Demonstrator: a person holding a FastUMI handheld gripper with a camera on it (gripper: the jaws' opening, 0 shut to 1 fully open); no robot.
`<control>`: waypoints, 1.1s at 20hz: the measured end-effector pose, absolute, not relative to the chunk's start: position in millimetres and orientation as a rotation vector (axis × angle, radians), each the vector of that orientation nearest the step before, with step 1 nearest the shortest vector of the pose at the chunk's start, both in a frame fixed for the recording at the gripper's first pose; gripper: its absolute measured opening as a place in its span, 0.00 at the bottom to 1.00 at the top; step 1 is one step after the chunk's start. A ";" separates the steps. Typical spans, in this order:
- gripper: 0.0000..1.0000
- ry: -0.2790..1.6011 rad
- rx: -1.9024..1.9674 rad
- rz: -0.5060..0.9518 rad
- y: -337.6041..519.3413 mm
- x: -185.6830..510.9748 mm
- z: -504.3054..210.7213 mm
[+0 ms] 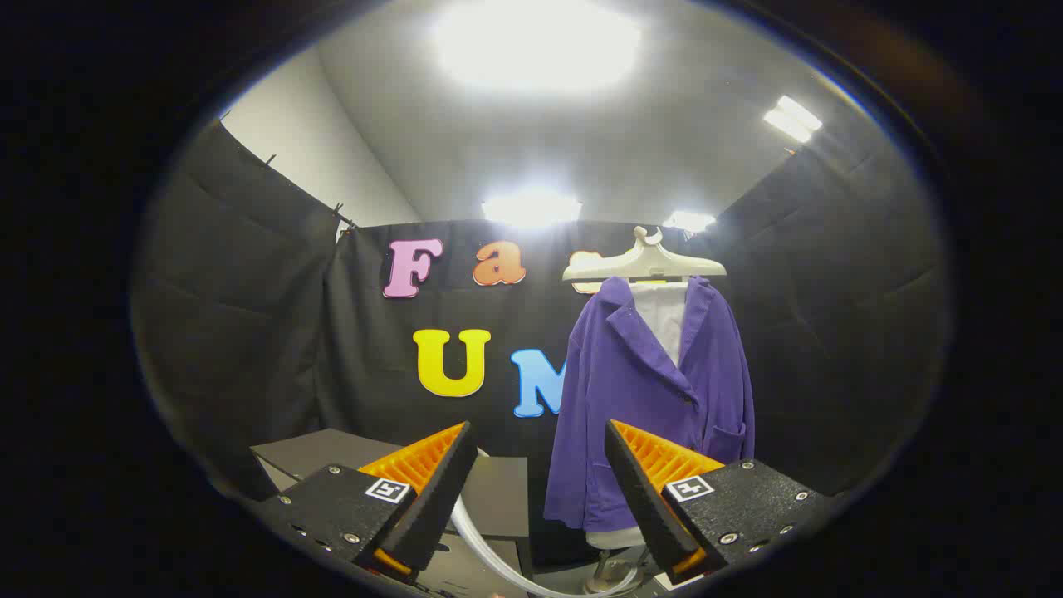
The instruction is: Iron the clothes twice with a garment steamer, once on the left side and once on the right side.
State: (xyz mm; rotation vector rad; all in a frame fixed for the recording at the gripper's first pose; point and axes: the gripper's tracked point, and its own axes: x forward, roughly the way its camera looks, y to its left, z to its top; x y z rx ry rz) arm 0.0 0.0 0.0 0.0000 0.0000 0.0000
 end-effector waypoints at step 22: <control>0.95 0.121 -0.093 0.173 -23.1 -43.4 -16.8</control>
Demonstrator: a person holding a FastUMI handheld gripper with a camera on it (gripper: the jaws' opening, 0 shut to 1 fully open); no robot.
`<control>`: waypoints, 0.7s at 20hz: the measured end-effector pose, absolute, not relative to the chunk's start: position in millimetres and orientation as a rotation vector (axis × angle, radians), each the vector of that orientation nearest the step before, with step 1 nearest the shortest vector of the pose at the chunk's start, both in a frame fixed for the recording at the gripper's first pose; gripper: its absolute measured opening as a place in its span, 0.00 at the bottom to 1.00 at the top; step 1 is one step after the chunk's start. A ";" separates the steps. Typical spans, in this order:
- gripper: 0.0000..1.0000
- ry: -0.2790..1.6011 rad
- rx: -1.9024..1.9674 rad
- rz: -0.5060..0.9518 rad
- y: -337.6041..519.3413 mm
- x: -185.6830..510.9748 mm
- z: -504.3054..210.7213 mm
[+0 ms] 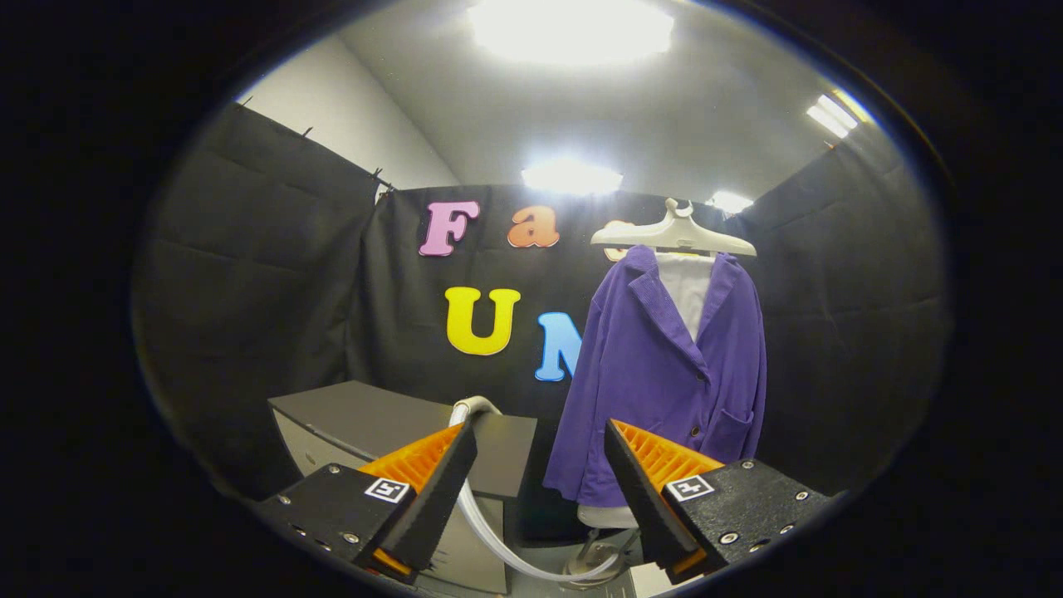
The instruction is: Iron the clothes twice with a garment steamer, once on the left side and once on the right side.
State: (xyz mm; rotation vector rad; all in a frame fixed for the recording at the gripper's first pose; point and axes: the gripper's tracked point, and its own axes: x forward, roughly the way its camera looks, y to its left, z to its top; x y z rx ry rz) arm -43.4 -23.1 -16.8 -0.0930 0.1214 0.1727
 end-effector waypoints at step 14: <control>0.95 0.139 0.108 0.310 -2.9 -22.8 11.6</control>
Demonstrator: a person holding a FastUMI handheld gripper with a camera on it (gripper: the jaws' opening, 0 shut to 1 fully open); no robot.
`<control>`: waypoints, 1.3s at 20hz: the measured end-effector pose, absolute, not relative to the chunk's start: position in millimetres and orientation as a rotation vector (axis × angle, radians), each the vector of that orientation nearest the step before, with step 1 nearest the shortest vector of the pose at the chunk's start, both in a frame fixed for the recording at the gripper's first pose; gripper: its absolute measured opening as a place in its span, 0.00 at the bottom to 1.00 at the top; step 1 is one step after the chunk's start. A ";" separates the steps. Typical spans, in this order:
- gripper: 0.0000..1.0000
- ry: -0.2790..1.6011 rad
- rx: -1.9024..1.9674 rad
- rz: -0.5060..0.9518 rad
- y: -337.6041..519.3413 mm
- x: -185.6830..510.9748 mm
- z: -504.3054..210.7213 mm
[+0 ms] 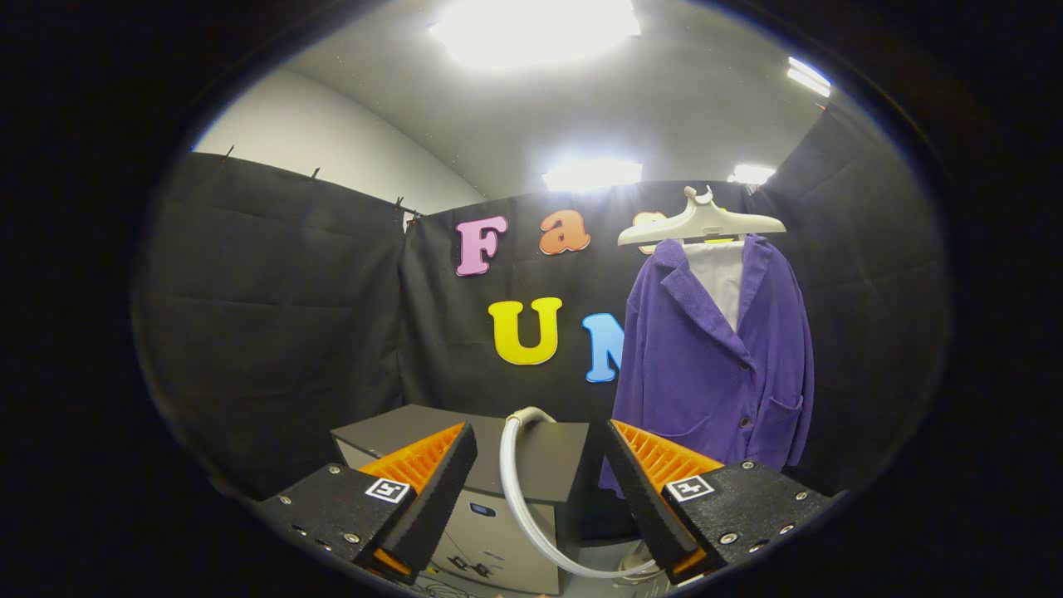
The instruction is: Iron the clothes twice with a garment steamer, once on the left side and once on the right side.
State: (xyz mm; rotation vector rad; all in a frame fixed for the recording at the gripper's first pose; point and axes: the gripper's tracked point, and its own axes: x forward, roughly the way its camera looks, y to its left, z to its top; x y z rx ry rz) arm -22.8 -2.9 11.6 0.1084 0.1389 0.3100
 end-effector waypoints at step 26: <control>0.95 0.780 0.225 0.102 162.8 260.7 -148.8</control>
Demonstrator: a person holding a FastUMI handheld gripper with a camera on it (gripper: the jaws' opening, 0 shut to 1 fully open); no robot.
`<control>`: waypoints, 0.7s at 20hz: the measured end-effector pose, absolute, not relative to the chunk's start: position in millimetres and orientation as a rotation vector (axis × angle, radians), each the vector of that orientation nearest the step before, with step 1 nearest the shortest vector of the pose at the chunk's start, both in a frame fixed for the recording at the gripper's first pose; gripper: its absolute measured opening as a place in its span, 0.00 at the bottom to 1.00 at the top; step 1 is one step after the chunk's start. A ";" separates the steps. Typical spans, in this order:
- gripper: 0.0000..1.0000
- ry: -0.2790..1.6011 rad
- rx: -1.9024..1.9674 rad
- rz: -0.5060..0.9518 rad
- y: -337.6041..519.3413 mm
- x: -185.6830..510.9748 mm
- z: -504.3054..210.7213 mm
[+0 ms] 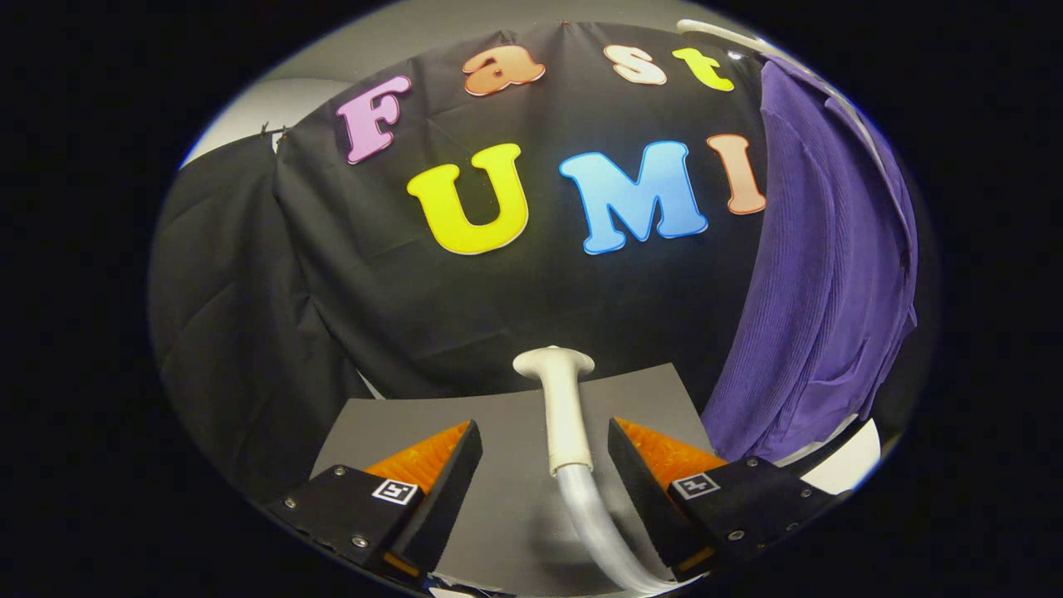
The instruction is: Iron the clothes twice with a garment steamer, once on the left side and once on the right side.
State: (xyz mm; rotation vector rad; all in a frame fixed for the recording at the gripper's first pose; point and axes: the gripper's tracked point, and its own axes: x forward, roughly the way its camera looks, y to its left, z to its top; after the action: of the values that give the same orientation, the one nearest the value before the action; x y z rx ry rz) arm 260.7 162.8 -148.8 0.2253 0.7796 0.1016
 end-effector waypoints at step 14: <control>0.67 1.062 0.435 -0.005 171.6 297.5 -253.8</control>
State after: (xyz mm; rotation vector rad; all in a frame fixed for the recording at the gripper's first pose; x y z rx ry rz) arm 297.5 171.6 -253.8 0.4351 1.0619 -0.0047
